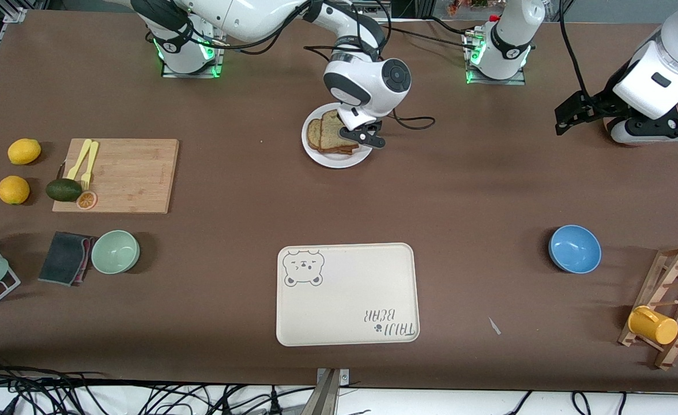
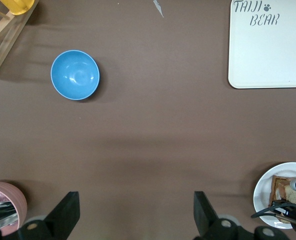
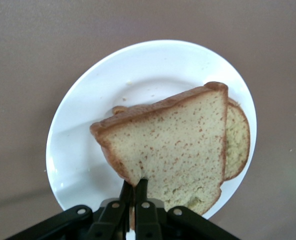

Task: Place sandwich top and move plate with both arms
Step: 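Carry the bread over the egg toast and lower it on top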

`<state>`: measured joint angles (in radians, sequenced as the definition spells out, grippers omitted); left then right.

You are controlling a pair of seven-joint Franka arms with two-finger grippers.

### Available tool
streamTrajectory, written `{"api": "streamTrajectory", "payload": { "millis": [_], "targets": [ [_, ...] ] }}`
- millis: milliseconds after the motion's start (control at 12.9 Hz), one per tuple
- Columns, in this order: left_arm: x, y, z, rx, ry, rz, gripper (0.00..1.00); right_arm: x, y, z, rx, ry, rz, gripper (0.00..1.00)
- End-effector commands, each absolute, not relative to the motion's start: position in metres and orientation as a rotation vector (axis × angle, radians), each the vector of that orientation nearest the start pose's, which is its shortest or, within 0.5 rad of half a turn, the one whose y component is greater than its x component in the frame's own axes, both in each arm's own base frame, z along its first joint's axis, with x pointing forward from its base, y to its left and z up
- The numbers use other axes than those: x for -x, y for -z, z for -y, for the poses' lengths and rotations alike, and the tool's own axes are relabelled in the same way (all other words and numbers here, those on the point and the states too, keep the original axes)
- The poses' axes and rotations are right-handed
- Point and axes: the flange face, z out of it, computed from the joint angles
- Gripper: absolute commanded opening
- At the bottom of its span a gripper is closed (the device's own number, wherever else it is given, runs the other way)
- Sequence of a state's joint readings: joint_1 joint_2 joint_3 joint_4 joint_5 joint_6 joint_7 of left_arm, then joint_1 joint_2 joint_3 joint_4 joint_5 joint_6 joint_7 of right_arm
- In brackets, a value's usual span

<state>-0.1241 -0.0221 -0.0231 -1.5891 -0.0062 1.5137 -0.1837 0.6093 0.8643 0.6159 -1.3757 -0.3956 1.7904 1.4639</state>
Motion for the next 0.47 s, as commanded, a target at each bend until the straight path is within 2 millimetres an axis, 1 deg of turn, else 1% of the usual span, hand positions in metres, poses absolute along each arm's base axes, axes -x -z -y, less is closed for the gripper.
{"api": "streamTrajectory", "payload": {
  "millis": [0, 78, 155, 233, 388],
  "targets": [
    [-0.536, -0.631, 0.083, 3.115, -0.061, 0.049, 1.00, -0.346, -0.248, -0.608, 3.368, -0.263, -0.363, 0.99],
    [-0.536, -0.630, 0.083, 3.116, -0.064, 0.049, 1.00, -0.345, -0.249, -0.604, 3.381, -0.238, -0.349, 1.00],
    [-0.536, -0.631, 0.081, 3.118, -0.062, 0.056, 1.00, -0.351, -0.246, -0.598, 3.378, -0.202, -0.358, 1.00],
    [-0.536, -0.630, 0.083, 3.117, -0.064, 0.051, 1.00, -0.355, -0.248, -0.595, 3.365, -0.174, -0.350, 1.00],
    [-0.536, -0.630, 0.083, 3.117, -0.064, 0.051, 1.00, -0.374, -0.265, -0.586, 3.323, -0.101, -0.371, 1.00]
  ]
}}
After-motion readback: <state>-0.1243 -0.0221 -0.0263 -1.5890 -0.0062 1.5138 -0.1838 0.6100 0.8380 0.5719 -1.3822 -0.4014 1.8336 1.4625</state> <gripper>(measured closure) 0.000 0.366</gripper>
